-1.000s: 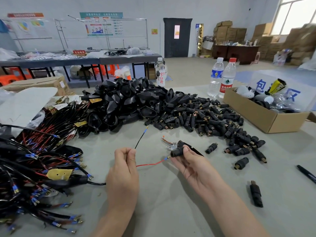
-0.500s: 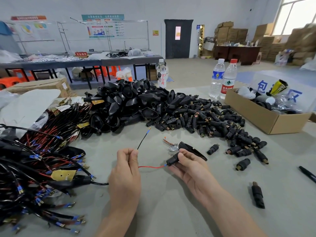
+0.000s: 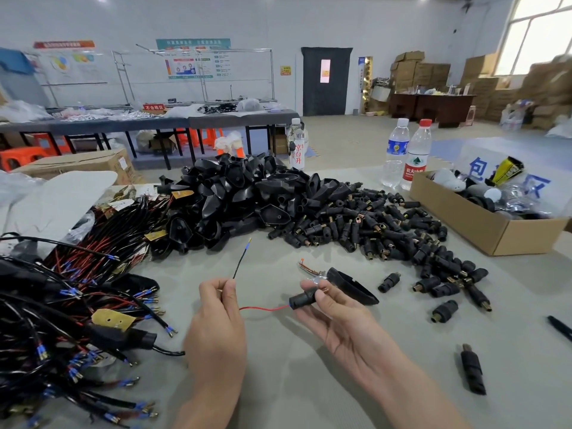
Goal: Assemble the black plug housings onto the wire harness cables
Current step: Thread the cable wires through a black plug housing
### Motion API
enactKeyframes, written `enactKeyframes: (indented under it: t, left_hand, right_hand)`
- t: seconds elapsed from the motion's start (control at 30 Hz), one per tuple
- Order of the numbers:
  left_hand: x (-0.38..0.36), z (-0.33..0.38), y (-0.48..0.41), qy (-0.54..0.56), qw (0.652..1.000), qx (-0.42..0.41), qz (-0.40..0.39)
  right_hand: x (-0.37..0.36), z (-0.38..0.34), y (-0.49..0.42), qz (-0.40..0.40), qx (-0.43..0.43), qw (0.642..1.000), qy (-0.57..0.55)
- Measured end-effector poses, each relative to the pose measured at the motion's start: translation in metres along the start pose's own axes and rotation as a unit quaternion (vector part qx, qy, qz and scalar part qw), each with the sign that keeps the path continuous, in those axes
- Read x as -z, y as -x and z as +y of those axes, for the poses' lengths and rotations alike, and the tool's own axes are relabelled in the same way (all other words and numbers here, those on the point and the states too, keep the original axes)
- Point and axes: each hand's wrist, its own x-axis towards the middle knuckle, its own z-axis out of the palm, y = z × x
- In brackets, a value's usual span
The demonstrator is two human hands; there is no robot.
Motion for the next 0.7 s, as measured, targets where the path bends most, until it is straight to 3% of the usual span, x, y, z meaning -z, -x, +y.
enactKeyframes:
  t: [0.3,0.57,0.7]
  left_hand:
    - [-0.002,0.006,0.004,-0.003,0.998,-0.053,-0.021]
    - [-0.006,0.004,0.004,0.083,0.995,-0.052,-0.006]
    - [-0.009,0.004,0.004,0.115,0.992,-0.054,-0.018]
  right_hand:
    - [-0.009,0.015,0.000,-0.002,-0.006,0.999,-0.032]
    - [-0.012,0.027,0.000,0.003,0.025,1.000,-0.005]
    - [-0.010,0.028,-0.001,-0.001,0.027,0.997,-0.067]
